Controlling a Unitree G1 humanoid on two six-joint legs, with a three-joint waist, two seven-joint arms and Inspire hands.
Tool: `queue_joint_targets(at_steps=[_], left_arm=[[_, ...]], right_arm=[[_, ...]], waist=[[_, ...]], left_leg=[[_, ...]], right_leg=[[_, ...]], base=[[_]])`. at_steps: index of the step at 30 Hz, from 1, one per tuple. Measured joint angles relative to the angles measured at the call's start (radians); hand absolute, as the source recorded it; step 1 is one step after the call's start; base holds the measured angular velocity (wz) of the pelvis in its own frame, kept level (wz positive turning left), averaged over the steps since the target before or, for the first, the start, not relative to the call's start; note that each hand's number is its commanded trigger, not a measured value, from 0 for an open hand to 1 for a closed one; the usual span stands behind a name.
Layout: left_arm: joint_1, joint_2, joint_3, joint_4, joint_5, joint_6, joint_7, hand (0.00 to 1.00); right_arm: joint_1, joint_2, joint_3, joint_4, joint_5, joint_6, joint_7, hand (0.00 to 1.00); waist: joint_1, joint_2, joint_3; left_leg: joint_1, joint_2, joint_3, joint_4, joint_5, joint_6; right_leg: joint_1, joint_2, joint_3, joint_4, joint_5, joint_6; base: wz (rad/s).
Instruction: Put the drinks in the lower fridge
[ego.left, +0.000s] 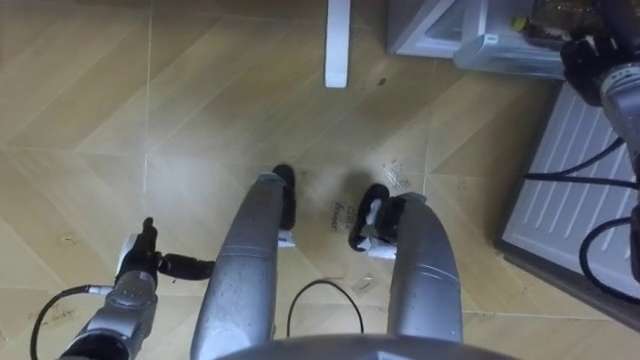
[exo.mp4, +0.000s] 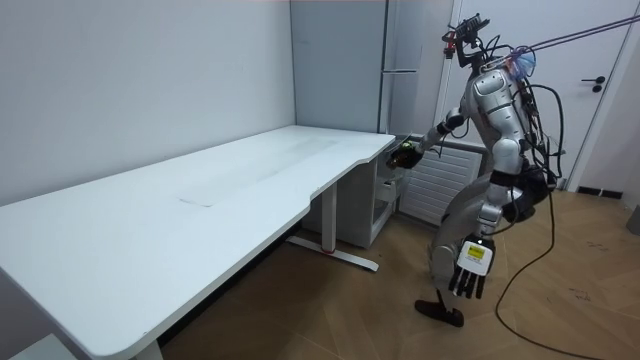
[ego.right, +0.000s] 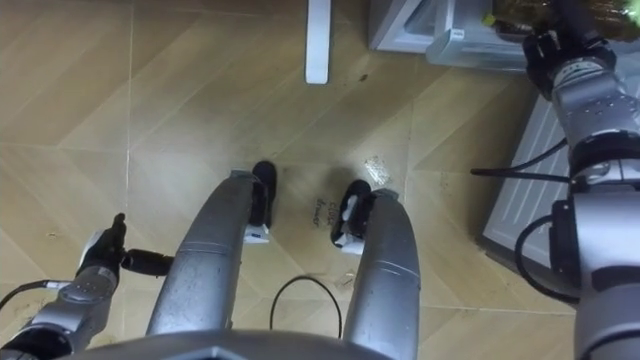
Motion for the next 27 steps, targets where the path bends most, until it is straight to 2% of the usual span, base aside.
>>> queue_joint_targets(at_steps=[1, 8, 15, 27], left_arm=[[0.011, 0.003, 0.000, -0.001, -0.007, -0.002, 0.000, 0.00], [0.066, 0.005, 0.005, -0.019, -0.046, -0.003, 0.000, 0.00], [0.073, 0.006, 0.009, -0.022, -0.071, -0.005, -0.001, 0.00], [0.083, 0.009, 0.004, -0.047, -0.075, 0.011, -0.018, 0.00]], right_arm=[[0.000, -0.002, 0.000, 0.000, 0.007, 0.000, -0.001, 0.00], [-0.019, -0.016, -0.001, -0.009, 0.030, 0.000, -0.042, 0.00], [-0.020, -0.017, -0.001, -0.026, 0.030, -0.005, -0.063, 0.00], [0.003, -0.017, 0.018, -0.024, 0.022, 0.002, -0.073, 0.00]], waist=[[0.001, 0.000, 0.0001], [0.002, -0.001, 0.0002], [0.003, -0.001, 0.0000], [0.004, 0.000, 0.0001]], left_leg=[[0.002, 0.000, 0.000, -0.002, 0.000, 0.000], [0.007, 0.000, 0.001, -0.013, -0.001, -0.003], [0.032, -0.001, 0.004, -0.021, 0.000, -0.001], [0.096, -0.001, 0.008, -0.068, 0.000, -0.002]], right_leg=[[0.002, 0.000, 0.001, 0.000, 0.000, 0.000], [0.002, 0.002, 0.003, -0.006, -0.001, 0.001], [0.026, 0.004, 0.007, -0.011, -0.003, -0.004], [0.084, 0.009, 0.008, -0.052, -0.005, 0.003]], base=[[0.00], [0.00], [0.00], [-0.01]])
